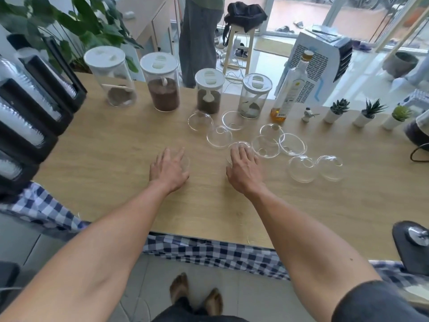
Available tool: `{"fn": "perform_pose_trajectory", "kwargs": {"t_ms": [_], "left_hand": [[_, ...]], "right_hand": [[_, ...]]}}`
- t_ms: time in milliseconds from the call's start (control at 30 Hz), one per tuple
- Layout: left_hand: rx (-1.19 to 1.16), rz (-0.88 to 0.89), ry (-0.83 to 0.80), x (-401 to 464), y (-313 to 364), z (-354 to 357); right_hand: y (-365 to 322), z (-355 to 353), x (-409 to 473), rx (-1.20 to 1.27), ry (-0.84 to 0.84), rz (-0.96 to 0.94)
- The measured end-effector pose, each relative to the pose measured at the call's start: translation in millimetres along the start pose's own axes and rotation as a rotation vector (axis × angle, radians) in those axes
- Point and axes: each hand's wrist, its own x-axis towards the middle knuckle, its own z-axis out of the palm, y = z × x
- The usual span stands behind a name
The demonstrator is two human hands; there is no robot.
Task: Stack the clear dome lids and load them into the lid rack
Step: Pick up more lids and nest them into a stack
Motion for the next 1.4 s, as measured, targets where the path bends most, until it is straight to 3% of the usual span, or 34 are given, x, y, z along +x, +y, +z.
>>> {"fn": "perform_pose_trajectory", "kwargs": {"t_ms": [133,433,700,1033,1400], "left_hand": [[-0.031,0.014,0.067,0,6,1],[-0.577,-0.025,0.132,2,39,-22],[-0.838,-0.118,0.223,27,40,-34],[-0.867,-0.032,0.255,77,18,-51],[-0.876,0.115,0.230,130,12,-43]], "right_hand": [[-4,7,-14,-0.002,0.084,-0.019],[-8,9,-27,0.168,0.142,0.022],[-25,-16,9,0.330,0.316,-0.042],[-55,-6,84,0.317,0.277,-0.010],[-63,23,76,0.293,0.262,0.030]]}}
